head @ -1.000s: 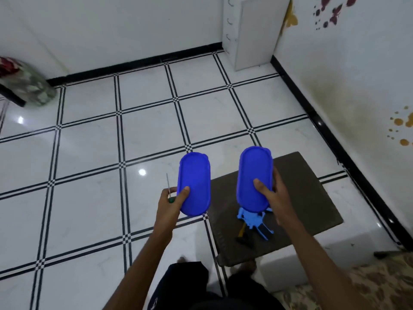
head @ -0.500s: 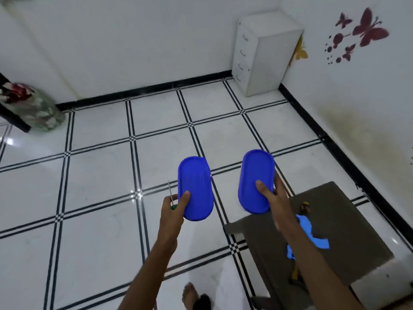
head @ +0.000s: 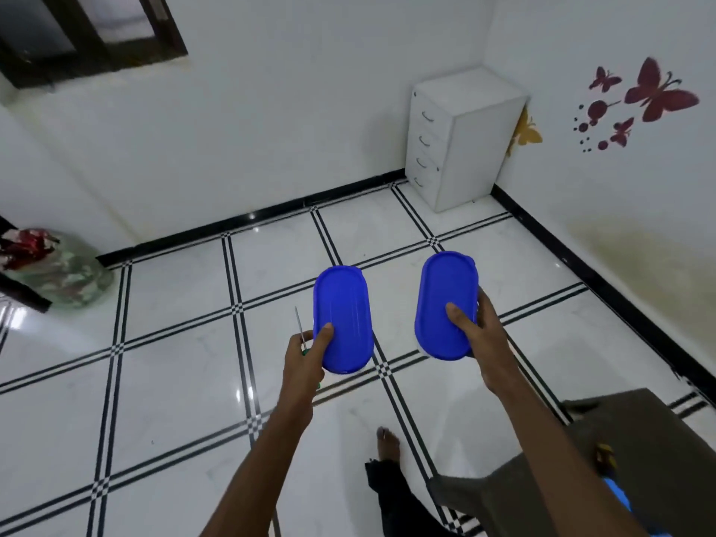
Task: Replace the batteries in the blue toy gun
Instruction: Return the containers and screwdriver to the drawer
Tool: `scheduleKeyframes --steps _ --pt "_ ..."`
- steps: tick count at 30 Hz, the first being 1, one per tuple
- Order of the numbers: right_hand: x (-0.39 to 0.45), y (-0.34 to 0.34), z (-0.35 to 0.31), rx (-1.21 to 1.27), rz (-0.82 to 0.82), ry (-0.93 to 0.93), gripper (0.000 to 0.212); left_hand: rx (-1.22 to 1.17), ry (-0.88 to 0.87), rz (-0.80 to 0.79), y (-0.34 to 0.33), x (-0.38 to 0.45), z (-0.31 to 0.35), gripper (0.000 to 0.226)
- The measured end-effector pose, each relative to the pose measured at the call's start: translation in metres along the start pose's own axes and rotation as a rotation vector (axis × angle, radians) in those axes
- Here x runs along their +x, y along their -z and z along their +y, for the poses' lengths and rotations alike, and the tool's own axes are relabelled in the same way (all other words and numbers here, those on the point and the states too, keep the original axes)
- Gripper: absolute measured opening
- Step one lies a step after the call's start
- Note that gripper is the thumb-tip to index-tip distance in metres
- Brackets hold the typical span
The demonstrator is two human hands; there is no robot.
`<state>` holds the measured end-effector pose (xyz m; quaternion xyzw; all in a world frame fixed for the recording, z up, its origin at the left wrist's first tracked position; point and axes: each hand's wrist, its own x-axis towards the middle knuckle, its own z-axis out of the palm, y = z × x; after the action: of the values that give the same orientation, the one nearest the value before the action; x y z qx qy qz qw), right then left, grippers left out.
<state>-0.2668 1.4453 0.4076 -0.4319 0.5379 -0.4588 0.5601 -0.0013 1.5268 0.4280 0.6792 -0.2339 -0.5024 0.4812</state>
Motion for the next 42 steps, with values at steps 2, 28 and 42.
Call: scheduleKeyframes --steps 2,28,42 --pt "0.043 -0.008 -0.008 0.002 -0.014 0.002 0.068 -0.001 -0.002 -0.006 -0.01 0.035 0.021 0.054" --pt "0.633 -0.187 -0.122 -0.057 0.115 -0.142 0.062 0.092 0.034 -0.171 -0.117 0.643 0.337 0.049" --pt "1.014 -0.149 -0.053 -0.062 0.262 -0.411 0.089 0.295 0.134 -0.322 -0.326 1.012 0.408 0.06"
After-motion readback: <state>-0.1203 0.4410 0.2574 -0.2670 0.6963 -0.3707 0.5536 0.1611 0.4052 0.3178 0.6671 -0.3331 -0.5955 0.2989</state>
